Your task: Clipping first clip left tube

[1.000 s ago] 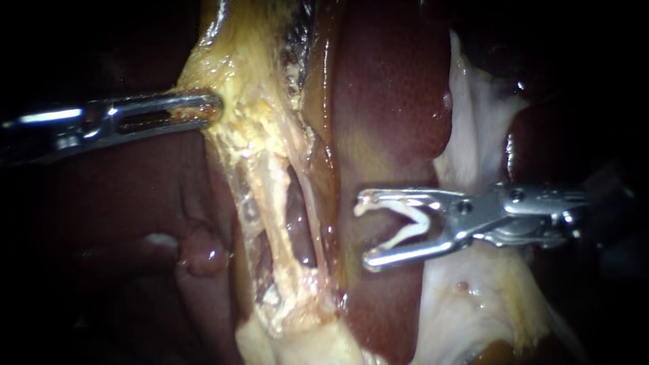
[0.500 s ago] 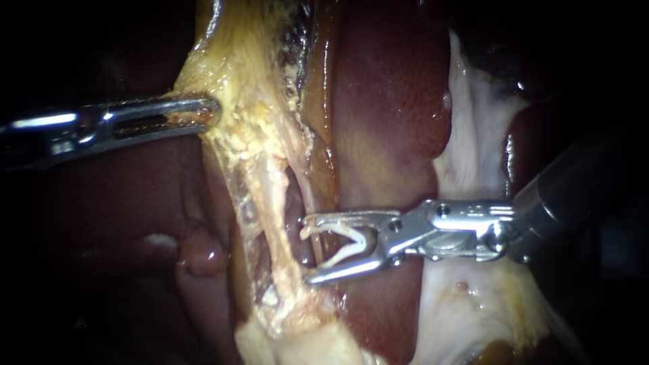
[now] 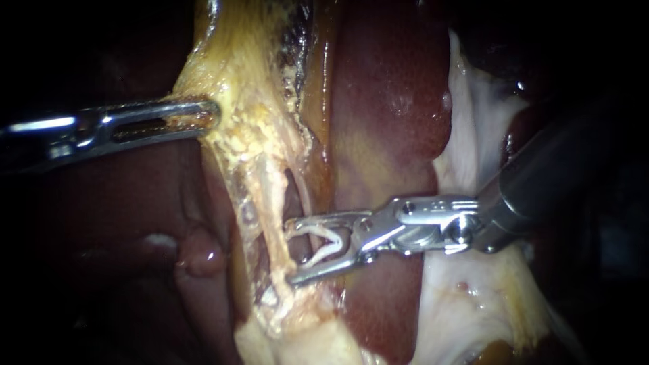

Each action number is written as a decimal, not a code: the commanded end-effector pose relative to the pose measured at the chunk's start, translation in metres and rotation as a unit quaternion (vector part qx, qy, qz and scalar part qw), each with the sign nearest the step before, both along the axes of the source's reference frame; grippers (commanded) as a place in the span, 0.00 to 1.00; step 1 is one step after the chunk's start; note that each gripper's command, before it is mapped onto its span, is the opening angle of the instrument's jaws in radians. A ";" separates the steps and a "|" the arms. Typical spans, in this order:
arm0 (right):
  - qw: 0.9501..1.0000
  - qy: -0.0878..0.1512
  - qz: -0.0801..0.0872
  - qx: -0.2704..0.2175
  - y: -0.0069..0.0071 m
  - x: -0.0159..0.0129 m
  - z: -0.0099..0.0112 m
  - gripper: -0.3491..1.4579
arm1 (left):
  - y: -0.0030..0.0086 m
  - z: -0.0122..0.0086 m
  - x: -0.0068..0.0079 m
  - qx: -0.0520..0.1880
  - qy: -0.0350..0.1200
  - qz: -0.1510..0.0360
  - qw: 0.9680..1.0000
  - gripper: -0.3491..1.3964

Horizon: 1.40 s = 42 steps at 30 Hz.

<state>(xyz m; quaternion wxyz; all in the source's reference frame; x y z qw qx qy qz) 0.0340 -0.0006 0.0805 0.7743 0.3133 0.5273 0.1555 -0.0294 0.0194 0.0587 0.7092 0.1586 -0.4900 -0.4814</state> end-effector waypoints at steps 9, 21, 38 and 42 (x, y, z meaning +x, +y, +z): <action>0.995 0.087 -0.024 0.033 -0.0007 0.0008 -0.0010 0.51 | 0.0000 0.0000 -0.0001 0.000 0.000 0.000 1.000 0.00; 0.988 0.135 -0.056 0.057 -0.0016 0.0020 -0.0023 0.47 | 0.0000 0.0000 -0.0001 0.000 0.000 0.000 1.000 0.00; 0.989 0.128 -0.054 0.056 -0.0025 0.0032 -0.0015 0.31 | 0.0000 0.0001 -0.0004 -0.001 0.002 -0.002 1.000 0.00; 0.991 0.116 -0.045 0.053 -0.0024 0.0032 -0.0014 0.12 | -0.0001 0.0001 -0.0004 -0.001 0.002 -0.002 1.000 0.00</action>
